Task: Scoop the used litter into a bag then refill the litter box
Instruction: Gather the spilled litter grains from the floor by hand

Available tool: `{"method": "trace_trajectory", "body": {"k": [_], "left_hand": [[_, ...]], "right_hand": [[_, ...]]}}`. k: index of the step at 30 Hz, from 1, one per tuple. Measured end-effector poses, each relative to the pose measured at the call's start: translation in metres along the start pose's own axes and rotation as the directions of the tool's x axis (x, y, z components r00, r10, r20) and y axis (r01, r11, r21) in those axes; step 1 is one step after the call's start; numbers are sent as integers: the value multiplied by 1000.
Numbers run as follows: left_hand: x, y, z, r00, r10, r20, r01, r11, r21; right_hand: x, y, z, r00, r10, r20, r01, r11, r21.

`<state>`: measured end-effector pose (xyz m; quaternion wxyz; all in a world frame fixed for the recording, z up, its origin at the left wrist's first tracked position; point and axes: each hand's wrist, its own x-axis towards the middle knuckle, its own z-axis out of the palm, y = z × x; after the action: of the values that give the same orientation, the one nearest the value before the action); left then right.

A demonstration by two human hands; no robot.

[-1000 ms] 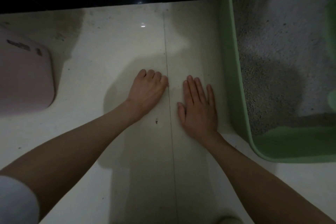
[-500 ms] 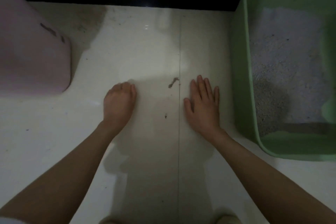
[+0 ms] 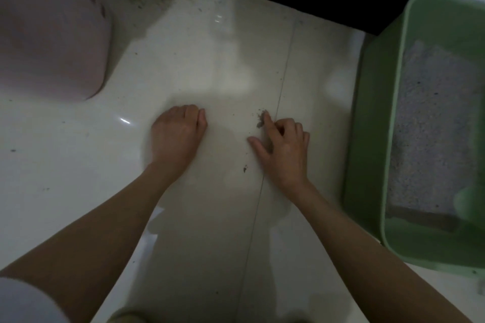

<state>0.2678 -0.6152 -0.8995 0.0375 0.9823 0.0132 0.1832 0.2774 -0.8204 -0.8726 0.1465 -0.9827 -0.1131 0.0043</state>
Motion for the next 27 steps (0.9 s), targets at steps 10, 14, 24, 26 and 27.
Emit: {"method": "trace_trajectory", "body": {"k": [10,14,24,26,27], "left_hand": [[0,1,2,999,0,-39,-1,1000,-16],[-1,1,2,999,-2,-51,0,1000,-31],[-2,0,5,997,-5,-74,2,999,-44],[-2,1,5,997,-6,-74,3,999,-35],[-2,1,4,997,-8,-70,6,1000,-30]], "right_hand": [[42,2,-34,935,-94,341,132,987,-92],[46,10,-30,940,-207,270,174,974,142],[26,7,-1,991,131,-9,-108,854,508],[24,6,3,991,118,-68,-70,869,489],[23,6,5,990,98,-98,-41,884,465]]}}
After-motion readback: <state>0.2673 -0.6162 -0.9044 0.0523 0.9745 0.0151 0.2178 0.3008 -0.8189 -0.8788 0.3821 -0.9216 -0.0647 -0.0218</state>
